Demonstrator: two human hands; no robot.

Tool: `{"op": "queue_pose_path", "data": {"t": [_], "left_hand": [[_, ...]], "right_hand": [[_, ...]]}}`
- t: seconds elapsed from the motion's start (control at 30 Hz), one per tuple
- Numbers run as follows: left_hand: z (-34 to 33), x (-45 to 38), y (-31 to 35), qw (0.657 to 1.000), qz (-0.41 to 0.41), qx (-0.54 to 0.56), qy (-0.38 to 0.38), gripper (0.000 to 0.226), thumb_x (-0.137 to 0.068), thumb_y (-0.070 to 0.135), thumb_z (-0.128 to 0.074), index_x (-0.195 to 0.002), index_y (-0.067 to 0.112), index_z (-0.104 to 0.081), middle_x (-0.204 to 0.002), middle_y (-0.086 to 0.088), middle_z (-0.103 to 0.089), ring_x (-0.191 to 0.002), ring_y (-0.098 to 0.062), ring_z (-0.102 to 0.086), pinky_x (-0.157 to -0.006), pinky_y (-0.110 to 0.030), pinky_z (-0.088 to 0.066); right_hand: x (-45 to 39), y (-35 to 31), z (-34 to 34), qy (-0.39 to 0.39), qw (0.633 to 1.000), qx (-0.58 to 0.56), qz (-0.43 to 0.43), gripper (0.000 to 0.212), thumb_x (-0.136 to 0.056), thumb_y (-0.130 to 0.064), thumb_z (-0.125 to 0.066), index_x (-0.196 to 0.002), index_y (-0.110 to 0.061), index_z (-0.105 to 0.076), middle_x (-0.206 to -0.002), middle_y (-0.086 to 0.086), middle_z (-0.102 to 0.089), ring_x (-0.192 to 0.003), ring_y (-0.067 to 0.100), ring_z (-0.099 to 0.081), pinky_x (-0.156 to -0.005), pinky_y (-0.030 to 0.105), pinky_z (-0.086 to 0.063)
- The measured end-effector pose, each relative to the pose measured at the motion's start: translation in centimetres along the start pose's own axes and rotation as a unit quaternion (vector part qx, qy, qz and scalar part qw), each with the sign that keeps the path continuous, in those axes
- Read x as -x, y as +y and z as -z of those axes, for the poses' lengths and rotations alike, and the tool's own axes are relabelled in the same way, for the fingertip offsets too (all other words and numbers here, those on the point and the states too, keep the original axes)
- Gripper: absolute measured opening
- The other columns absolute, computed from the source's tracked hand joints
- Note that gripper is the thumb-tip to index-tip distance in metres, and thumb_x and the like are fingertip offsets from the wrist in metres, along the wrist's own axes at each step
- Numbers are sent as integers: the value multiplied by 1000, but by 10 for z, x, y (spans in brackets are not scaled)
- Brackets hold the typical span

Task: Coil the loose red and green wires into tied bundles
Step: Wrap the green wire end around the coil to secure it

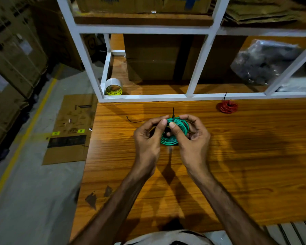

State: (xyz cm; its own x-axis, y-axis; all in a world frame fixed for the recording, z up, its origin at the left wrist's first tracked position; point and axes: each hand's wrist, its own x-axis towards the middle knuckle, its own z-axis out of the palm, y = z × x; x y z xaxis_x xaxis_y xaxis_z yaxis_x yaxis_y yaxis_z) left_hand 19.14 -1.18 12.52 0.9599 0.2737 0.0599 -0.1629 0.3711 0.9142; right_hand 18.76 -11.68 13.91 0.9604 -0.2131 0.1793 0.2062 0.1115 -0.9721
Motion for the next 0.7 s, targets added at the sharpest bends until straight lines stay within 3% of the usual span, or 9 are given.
{"op": "queue_pose_path", "data": {"t": [0.1,0.27,0.4,0.57,0.7], "left_hand": [[-1,0,-2,997,-50,-55,32,15,-96,1,-64,-94,12,-75,-95,7,-78,-94,-7,-72,-79,-23,-56],[-4,-1,-2,992,-76,-77,63,22,-98,-4,-59,-89,13,-70,-90,10,-75,-89,-5,-69,-79,-22,-53],[-5,2,-4,988,-101,-92,70,22,-98,-5,-57,-90,12,-69,-90,5,-73,-87,-8,-67,-77,-21,-51],[-4,2,-3,985,-116,-113,66,21,-99,-4,-56,-92,10,-69,-85,9,-69,-78,-6,-62,-67,-22,-49],[-3,2,-1,982,-123,-129,66,19,-102,-2,-53,-91,10,-65,-84,11,-67,-81,-3,-62,-70,-18,-48]], "right_hand": [[3,-1,-2,-8,1000,2,-10,25,-88,-1,-79,-107,-9,-65,-89,-8,-76,-81,4,-74,-68,19,-57],[3,-3,-2,-25,998,56,6,23,-86,-9,-82,-104,-14,-68,-96,-7,-74,-92,4,-71,-73,19,-57],[2,-5,1,-42,997,58,17,7,-95,-18,-73,-102,-18,-73,-100,-1,-76,-97,13,-73,-77,22,-55],[-6,-15,2,-58,995,74,-11,6,-99,-10,-68,-96,-10,-73,-95,5,-75,-90,9,-72,-67,20,-57],[-10,-21,2,-87,991,103,-25,7,-100,-15,-67,-97,-12,-72,-93,3,-76,-86,10,-75,-60,21,-57]]}}
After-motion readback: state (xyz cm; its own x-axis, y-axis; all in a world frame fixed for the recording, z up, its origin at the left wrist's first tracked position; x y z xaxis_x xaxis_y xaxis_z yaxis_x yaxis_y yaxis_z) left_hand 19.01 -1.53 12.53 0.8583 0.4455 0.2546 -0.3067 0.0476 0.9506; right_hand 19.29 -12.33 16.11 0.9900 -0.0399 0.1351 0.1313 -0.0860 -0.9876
